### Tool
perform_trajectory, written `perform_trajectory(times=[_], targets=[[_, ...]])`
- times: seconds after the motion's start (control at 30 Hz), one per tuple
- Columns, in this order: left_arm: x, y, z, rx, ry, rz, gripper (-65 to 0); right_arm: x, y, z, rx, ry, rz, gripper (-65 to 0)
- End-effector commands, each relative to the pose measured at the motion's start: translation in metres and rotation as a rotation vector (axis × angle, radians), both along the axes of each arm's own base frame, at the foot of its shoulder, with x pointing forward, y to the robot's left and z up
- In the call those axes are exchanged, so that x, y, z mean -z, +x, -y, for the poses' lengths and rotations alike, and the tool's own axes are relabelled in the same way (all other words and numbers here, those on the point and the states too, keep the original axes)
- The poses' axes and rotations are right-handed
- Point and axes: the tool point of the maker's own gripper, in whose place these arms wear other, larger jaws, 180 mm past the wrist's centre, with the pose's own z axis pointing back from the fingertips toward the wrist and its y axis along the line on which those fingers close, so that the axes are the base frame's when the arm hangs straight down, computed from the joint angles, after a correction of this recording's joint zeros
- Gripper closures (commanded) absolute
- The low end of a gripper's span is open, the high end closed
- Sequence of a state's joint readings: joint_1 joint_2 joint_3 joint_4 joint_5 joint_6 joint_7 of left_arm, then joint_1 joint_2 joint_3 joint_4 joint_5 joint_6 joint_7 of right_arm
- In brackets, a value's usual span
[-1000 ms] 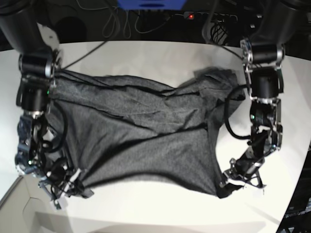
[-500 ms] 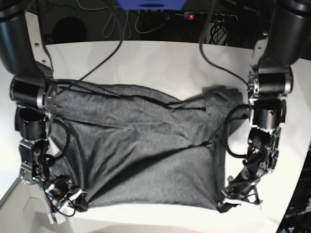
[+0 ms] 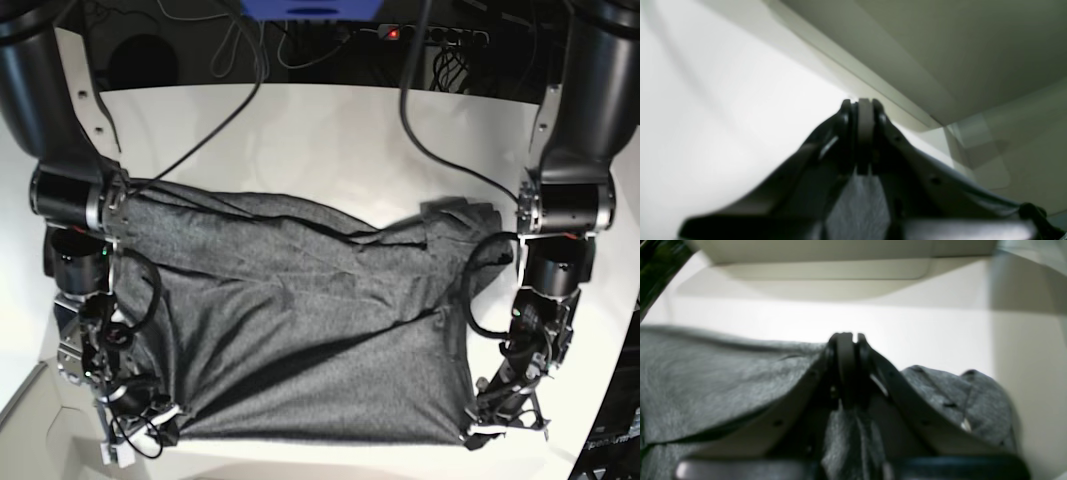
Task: Layout the t-shirt on the table in an organized manner, then fold the t-shirt properly
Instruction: 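Lift the grey shirt with both grippers and pull it toward the robot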
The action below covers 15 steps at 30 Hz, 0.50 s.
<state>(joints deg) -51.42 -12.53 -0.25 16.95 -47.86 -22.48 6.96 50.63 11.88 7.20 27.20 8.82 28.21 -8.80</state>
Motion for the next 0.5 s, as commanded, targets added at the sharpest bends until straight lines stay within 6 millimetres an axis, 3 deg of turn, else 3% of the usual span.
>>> perform_trajectory(times=[0.0,0.07,0.13,0.33,0.4,0.47], targets=[[-0.042,0.014,-0.007,-0.021,-0.007,0.107,-0.6,-0.034,0.014,0.007,0.029,0.015,0.084,0.0],[-0.043,0.014,-0.008,-0.028,-0.008,0.112,-2.2,-0.035,0.016,0.006,0.031,0.019,0.085,0.0],[-0.04,0.014,-0.008,-0.026,0.015,0.101,-9.2,-0.028,0.015,0.0,0.011,0.0,0.067,-2.3],[-0.025,0.01,-0.044,-0.153,0.096,0.032,-40.3,-0.022,0.014,-0.024,-0.071,-0.09,0.058,-30.6],[-0.024,0.01,-0.047,-0.164,0.099,0.026,-47.4,-0.02,0.014,-0.023,-0.072,-0.093,0.053,-36.3],[-0.024,0.01,-0.048,-0.164,0.1,0.025,-52.6,-0.016,0.011,-0.013,-0.057,-0.098,0.043,-37.7]])
